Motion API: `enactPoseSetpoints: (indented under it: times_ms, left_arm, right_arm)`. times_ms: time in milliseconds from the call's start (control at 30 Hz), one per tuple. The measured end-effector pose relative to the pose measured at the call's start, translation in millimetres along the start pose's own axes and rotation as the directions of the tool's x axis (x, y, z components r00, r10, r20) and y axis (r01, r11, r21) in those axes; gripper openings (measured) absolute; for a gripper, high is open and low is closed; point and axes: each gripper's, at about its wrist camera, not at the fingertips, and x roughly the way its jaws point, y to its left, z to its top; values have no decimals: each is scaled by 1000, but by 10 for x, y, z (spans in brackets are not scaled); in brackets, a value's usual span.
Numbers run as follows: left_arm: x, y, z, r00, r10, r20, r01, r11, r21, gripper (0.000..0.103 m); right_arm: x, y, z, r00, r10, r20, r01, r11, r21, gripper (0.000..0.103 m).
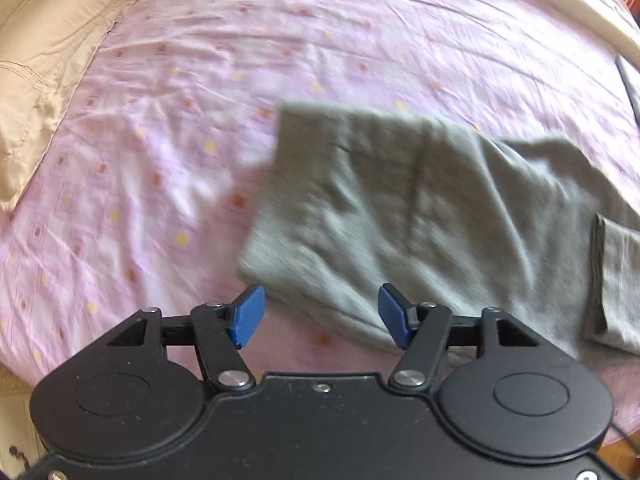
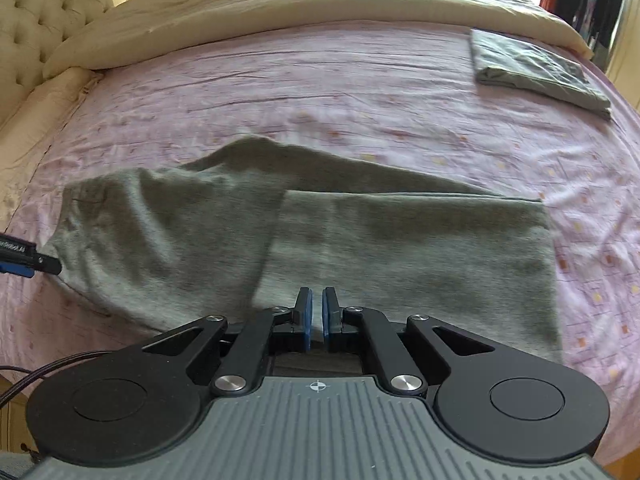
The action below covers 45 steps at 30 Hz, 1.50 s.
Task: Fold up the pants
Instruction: 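Move the left gripper to the pants' folded end and close on it, then lift the held end with the left gripper and fold it over the pants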
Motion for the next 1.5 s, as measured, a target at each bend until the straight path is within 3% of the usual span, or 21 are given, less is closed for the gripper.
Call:
enactPoseSetpoints:
  times_ms: [67, 167, 233, 333, 400, 600, 667, 700, 733, 767, 800, 867, 1000, 1267, 1367, 1500]
  left_arm:
    - [60, 157, 113, 1000, -16, 6, 16, 1000, -6, 67]
    - [207, 321, 240, 998, -59, -10, 59, 998, -7, 78]
    - [383, 383, 277, 992, -103, -77, 103, 995, -9, 81]
    - [622, 394, 246, 967, -183, -175, 186, 983, -1, 84]
    - [698, 356, 209, 963, -209, -172, 217, 976, 33, 98]
    - [728, 123, 151, 979, -161, -121, 176, 976, 125, 103]
    - [738, 120, 202, 977, -168, -130, 181, 978, 99, 99]
    - [755, 123, 239, 975, -175, -138, 187, 979, 82, 92]
    - [729, 118, 258, 973, -186, -137, 198, 977, 80, 83]
    - [668, 112, 271, 971, -202, -124, 213, 974, 82, 60]
    - [607, 110, 290, 970, -213, -113, 223, 971, 84, 47]
    - [497, 98, 326, 968, -230, -101, 239, 967, 85, 41]
    - [200, 0, 336, 972, -232, -35, 235, 960, 151, 38]
    - [-140, -75, 339, 969, -247, 6, 242, 954, 175, 38]
    - [-161, -109, 326, 970, -244, 17, 237, 956, 175, 37]
    - [-211, -119, 318, 967, -253, 33, 244, 954, 172, 37]
  right_arm:
    - [18, 230, 31, 1000, 8, -5, -8, 1000, -1, 6]
    - [26, 533, 57, 1000, 25, -6, -25, 1000, 9, 6]
    - [43, 684, 62, 1000, 24, -11, -24, 1000, 13, 6]
    - [50, 834, 55, 1000, 11, -20, -11, 1000, 25, 6]
    - [44, 902, 41, 1000, 1, -27, 0, 999, 35, 6]
    - [34, 941, -40, 998, -28, -50, 33, 994, 105, 6]
    - [57, 912, -51, 998, -30, -58, 38, 989, 144, 6]
    - [75, 893, -50, 998, -29, -63, 39, 986, 161, 6]
    - [100, 873, -47, 997, -30, -65, 41, 983, 180, 6]
    - [126, 843, -35, 997, -30, -64, 42, 980, 194, 6]
    - [159, 805, -16, 998, -27, -61, 39, 977, 210, 6]
    - [252, 722, 48, 998, -28, -55, 40, 970, 242, 6]
    - [536, 514, 294, 995, -82, -49, 93, 956, 277, 6]
    - [1157, 250, 828, 990, -135, -52, 143, 968, 209, 6]
    - [1280, 234, 808, 987, -125, -99, 143, 970, 197, 6]
    - [1178, 322, 489, 982, -100, -163, 129, 975, 183, 6]
